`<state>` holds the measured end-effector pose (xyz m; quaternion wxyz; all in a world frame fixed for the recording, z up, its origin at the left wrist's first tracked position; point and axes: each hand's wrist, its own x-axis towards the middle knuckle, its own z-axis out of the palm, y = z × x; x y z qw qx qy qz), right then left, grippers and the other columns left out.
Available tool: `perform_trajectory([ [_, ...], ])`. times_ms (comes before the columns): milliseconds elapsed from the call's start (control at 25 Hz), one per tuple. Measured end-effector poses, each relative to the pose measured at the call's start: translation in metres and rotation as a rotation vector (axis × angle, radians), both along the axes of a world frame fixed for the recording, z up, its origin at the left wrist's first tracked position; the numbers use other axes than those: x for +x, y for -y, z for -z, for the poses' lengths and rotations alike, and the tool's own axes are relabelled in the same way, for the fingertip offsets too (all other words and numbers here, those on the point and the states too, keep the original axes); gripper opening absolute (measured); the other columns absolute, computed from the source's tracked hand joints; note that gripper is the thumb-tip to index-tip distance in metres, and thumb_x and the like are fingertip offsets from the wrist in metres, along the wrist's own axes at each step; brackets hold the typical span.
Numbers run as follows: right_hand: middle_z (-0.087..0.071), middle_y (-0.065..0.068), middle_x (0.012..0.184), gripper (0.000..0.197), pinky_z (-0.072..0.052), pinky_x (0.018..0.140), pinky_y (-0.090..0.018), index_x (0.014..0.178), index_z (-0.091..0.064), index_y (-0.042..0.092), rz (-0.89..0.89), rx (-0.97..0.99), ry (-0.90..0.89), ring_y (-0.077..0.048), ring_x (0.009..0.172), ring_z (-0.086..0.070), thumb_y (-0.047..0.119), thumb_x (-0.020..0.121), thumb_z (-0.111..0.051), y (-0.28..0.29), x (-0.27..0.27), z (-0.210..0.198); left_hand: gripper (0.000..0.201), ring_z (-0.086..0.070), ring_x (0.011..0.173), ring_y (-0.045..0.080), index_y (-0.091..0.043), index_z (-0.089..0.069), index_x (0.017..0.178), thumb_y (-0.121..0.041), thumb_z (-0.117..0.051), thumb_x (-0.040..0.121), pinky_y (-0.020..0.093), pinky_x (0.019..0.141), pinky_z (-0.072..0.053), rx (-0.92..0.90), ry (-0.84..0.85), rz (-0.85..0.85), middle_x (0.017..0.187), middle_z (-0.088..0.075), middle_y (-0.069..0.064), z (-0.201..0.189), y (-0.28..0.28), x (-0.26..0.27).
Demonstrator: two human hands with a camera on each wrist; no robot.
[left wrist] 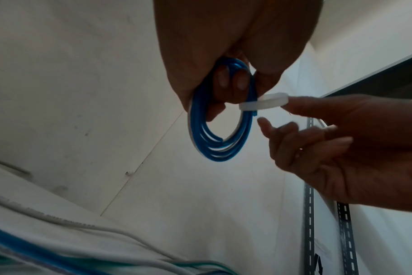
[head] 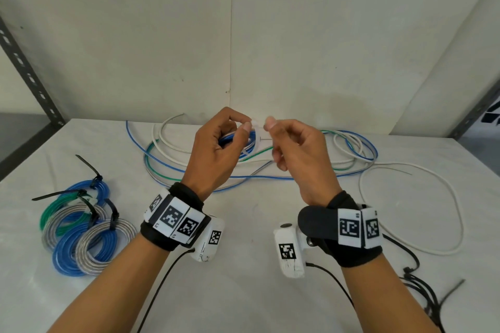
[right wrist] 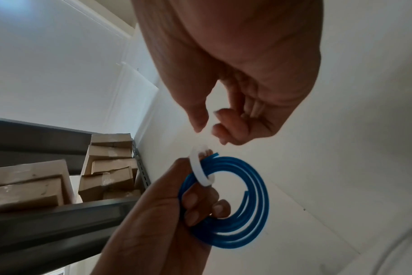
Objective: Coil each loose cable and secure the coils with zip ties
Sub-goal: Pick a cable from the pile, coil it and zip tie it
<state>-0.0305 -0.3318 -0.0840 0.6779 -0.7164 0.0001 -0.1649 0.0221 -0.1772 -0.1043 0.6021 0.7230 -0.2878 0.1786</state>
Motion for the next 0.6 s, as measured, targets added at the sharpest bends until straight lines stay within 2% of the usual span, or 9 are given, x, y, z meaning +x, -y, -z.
perform_trajectory([
  [80, -0.058, 0.012, 0.061, 0.024, -0.039, 0.055, -0.019, 0.095, -0.077, 0.015, 0.021, -0.029, 0.02, -0.007, 0.058, -0.049, 0.036, 0.097, -0.064, 0.004, 0.0, 0.0, 0.008, -0.066, 0.076, 0.036, -0.015, -0.062, 0.097, -0.019, -0.058, 0.103, 0.053, 0.068, -0.054, -0.011, -0.024, 0.06, 0.079, -0.067, 0.017, -0.003, 0.002, -0.004],
  [160, -0.054, 0.01, 0.061, 0.021, -0.039, 0.057, -0.02, 0.09, -0.078, 0.018, -0.023, -0.012, 0.006, -0.007, 0.061, -0.046, 0.032, 0.098, -0.063, 0.004, -0.001, 0.001, 0.01, -0.071, 0.083, 0.028, -0.008, -0.062, 0.099, -0.016, -0.057, 0.102, 0.048, 0.073, -0.057, -0.011, -0.06, 0.132, 0.086, -0.074, 0.007, -0.005, 0.005, -0.009],
  [280, -0.056, 0.003, 0.07, 0.015, -0.039, 0.061, -0.025, 0.092, -0.078, 0.016, -0.068, 0.115, -0.051, -0.01, 0.067, -0.044, 0.026, 0.094, -0.068, 0.011, 0.001, 0.003, 0.012, -0.069, 0.085, 0.036, -0.006, -0.062, 0.099, -0.016, -0.057, 0.103, 0.053, 0.073, -0.055, 0.014, -0.08, 0.178, 0.088, -0.071, 0.016, -0.002, 0.007, -0.01],
  [320, -0.059, 0.002, 0.074, 0.012, -0.039, 0.063, -0.026, 0.092, -0.079, 0.016, -0.069, 0.137, -0.06, -0.01, 0.068, -0.045, 0.023, 0.093, -0.069, 0.015, 0.001, 0.003, 0.012, -0.069, 0.087, 0.034, -0.005, -0.062, 0.098, -0.015, -0.057, 0.102, 0.053, 0.074, -0.055, 0.02, -0.086, 0.185, 0.089, -0.07, 0.016, -0.002, 0.007, -0.009],
  [480, -0.058, 0.004, 0.07, 0.011, -0.036, 0.06, -0.026, 0.093, -0.079, 0.015, -0.092, 0.151, -0.114, -0.012, 0.069, -0.045, 0.019, 0.093, -0.069, 0.021, 0.003, 0.003, 0.012, -0.071, 0.092, 0.025, -0.004, -0.062, 0.096, -0.014, -0.057, 0.102, 0.049, 0.081, -0.058, 0.029, -0.105, 0.212, 0.091, -0.072, 0.008, -0.001, 0.005, -0.009],
  [600, -0.057, 0.004, 0.068, 0.011, -0.04, 0.058, -0.022, 0.091, -0.077, 0.012, -0.125, 0.172, -0.152, -0.011, 0.067, -0.047, 0.016, 0.094, -0.067, 0.022, 0.004, 0.001, 0.012, -0.071, 0.085, 0.021, -0.006, -0.062, 0.095, -0.014, -0.057, 0.102, 0.041, 0.077, -0.058, 0.065, -0.144, 0.232, 0.087, -0.074, 0.002, -0.001, 0.005, -0.008],
])
